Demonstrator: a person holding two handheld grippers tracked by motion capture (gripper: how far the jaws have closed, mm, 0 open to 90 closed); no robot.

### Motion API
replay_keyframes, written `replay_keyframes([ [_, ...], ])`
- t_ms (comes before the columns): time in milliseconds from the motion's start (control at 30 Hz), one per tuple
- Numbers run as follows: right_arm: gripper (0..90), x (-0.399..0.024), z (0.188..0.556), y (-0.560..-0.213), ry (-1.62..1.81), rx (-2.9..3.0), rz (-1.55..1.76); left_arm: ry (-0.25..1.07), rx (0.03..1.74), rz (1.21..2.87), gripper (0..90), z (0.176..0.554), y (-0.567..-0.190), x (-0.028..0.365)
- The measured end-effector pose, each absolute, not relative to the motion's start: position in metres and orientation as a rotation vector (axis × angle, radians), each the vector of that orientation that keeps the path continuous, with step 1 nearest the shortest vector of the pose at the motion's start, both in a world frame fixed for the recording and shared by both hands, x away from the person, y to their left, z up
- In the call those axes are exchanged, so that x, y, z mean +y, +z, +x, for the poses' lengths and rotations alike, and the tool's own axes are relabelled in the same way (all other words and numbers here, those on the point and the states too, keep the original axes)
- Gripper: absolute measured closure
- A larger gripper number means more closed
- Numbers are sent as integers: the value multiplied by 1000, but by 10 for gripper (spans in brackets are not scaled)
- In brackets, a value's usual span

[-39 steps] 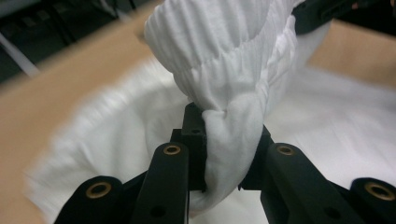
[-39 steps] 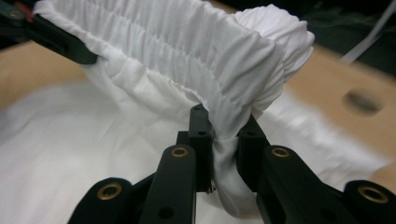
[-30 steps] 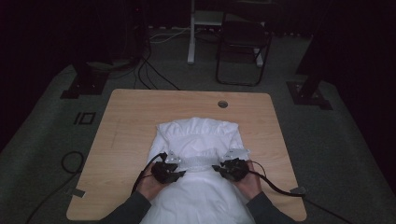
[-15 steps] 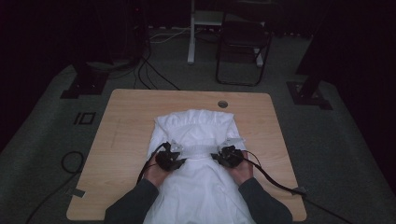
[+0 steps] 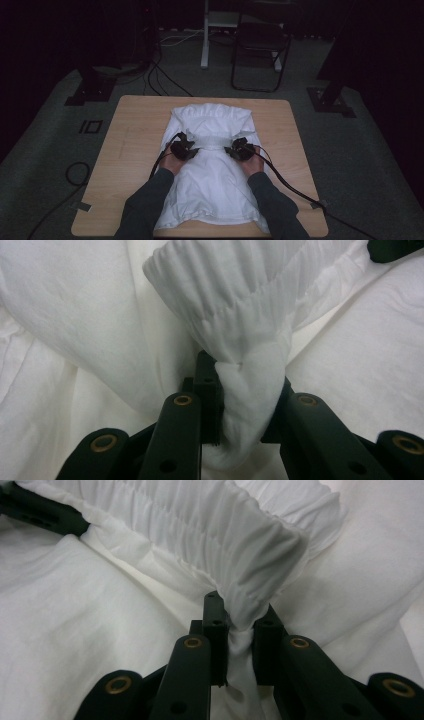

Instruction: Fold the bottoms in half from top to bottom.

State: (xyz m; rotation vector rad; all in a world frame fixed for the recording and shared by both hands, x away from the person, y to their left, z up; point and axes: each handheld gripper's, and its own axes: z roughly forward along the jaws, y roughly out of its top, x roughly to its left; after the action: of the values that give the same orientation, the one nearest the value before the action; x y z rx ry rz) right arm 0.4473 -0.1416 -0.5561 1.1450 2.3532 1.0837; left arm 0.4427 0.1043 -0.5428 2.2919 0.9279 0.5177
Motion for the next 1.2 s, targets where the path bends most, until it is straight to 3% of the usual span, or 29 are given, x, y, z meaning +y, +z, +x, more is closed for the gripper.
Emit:
replay_keyframes([
  [200,810,-152,447,-548,1166,2380,1069,438,912,2253,780,437,-523,111],
  [433,812,-169,415,-468,1361,2223,887,473,767,2041,788,391,-443,121],
  [567,811,-176,380,-442,1365,2221,762,508,666,2069,786,352,-433,121],
  [767,811,-178,336,-494,1292,2351,776,393,660,2183,776,325,-493,123],
  [967,797,-168,321,-558,1204,2493,881,270,767,2244,735,322,-555,125],
  [1033,723,-169,323,-564,1218,2490,926,221,797,2220,687,323,-552,128],
  [1100,592,-172,324,-559,1244,2519,938,193,803,2192,592,321,-544,131],
  [1200,475,-182,315,-545,1272,2519,869,183,806,2128,566,315,-528,145],
])
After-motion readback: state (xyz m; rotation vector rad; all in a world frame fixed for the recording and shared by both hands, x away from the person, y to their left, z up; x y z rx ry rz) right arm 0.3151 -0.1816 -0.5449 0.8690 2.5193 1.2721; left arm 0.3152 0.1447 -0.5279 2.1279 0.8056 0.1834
